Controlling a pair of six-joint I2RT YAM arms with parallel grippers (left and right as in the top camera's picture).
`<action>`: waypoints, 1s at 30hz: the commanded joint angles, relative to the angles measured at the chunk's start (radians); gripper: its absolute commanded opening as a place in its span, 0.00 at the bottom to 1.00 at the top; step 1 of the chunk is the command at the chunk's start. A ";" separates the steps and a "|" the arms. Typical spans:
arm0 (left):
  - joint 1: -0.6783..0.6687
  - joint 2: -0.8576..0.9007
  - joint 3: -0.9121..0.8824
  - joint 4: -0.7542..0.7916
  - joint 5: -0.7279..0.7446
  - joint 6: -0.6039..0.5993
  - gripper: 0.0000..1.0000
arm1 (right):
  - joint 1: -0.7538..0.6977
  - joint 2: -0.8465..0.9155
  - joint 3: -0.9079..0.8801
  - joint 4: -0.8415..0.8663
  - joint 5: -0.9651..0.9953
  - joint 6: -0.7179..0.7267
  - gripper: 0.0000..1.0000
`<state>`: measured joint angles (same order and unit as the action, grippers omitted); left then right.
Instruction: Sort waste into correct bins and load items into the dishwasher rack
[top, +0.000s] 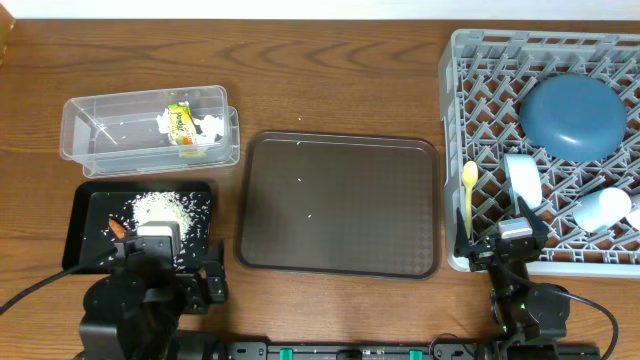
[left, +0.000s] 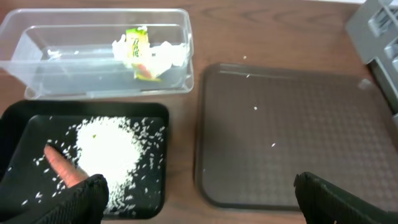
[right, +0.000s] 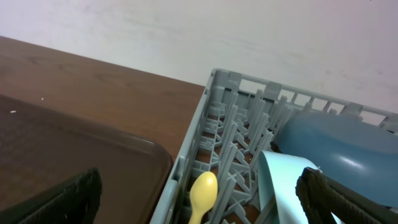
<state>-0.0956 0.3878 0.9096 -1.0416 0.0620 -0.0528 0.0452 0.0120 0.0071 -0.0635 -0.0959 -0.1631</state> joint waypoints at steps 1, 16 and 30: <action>0.006 -0.032 -0.032 -0.004 -0.031 0.040 0.97 | 0.008 -0.007 -0.002 -0.005 0.010 -0.008 0.99; 0.012 -0.372 -0.581 0.526 -0.055 0.079 0.97 | 0.008 -0.007 -0.002 -0.005 0.010 -0.008 0.99; 0.012 -0.386 -0.906 1.126 -0.056 0.080 0.98 | 0.008 -0.007 -0.002 -0.005 0.010 -0.008 0.99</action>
<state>-0.0868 0.0101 0.0250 0.0731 0.0185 0.0090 0.0456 0.0116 0.0071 -0.0635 -0.0929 -0.1654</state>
